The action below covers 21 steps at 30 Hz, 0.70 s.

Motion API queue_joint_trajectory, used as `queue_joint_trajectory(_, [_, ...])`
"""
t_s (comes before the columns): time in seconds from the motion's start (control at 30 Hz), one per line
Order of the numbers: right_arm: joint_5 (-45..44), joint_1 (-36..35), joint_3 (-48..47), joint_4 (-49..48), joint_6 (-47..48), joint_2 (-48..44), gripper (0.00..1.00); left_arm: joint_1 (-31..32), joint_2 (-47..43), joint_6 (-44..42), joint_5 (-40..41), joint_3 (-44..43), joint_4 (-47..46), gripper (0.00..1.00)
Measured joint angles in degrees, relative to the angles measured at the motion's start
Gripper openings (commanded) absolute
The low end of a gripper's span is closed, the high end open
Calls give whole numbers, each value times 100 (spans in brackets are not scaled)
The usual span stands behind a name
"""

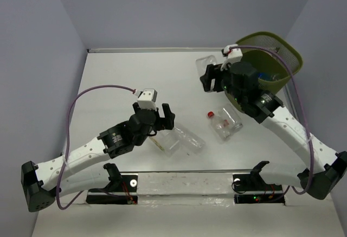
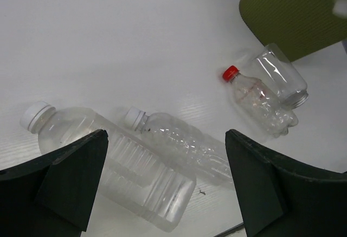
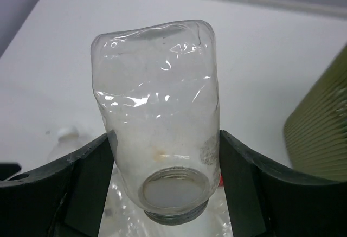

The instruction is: Put the plastic bottles in the bin

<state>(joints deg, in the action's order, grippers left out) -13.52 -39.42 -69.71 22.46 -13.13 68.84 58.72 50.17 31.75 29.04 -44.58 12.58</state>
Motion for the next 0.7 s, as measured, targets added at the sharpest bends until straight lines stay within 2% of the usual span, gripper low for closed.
queue_joint_trajectory(0.13, [-557, 688, -892, -72, 361, -125, 42, 0, 61, 46, -186, 35, -170, 98])
queue_joint_trajectory(0.23, [-957, 1676, -1392, -216, 546, -72, 42, -2, 61, 55, -313, 85, -411, 98])
queue_joint_trajectory(0.3, [-1161, 2334, -1528, -348, 592, 57, 47, -2, 79, 68, -424, 120, -538, 98])
queue_joint_trajectory(0.33, [-1224, 2570, -1537, -376, 588, 107, 54, -2, 111, 79, -487, 144, -643, 98])
queue_joint_trajectory(0.37, [-1244, 2916, -1530, -367, 577, 227, 73, -4, 144, 92, -522, 149, -710, 98])
queue_joint_trajectory(0.4, [-1237, 3053, -1510, -365, 562, 293, 83, -7, 199, 118, -573, 151, -785, 98])
queue_joint_trajectory(0.47, [-1193, 3440, -1366, -337, 507, 516, 96, -7, 391, 177, -678, 151, -1027, 98])
queue_joint_trajectory(0.53, [-1126, 3550, -1231, -225, 437, 627, 97, -7, 656, 232, -787, 146, -1228, 98])
queue_joint_trajectory(0.7, [-511, 3547, -1167, -9, 326, 442, 89, -7, 1659, 424, -1093, -15, -1526, 94])
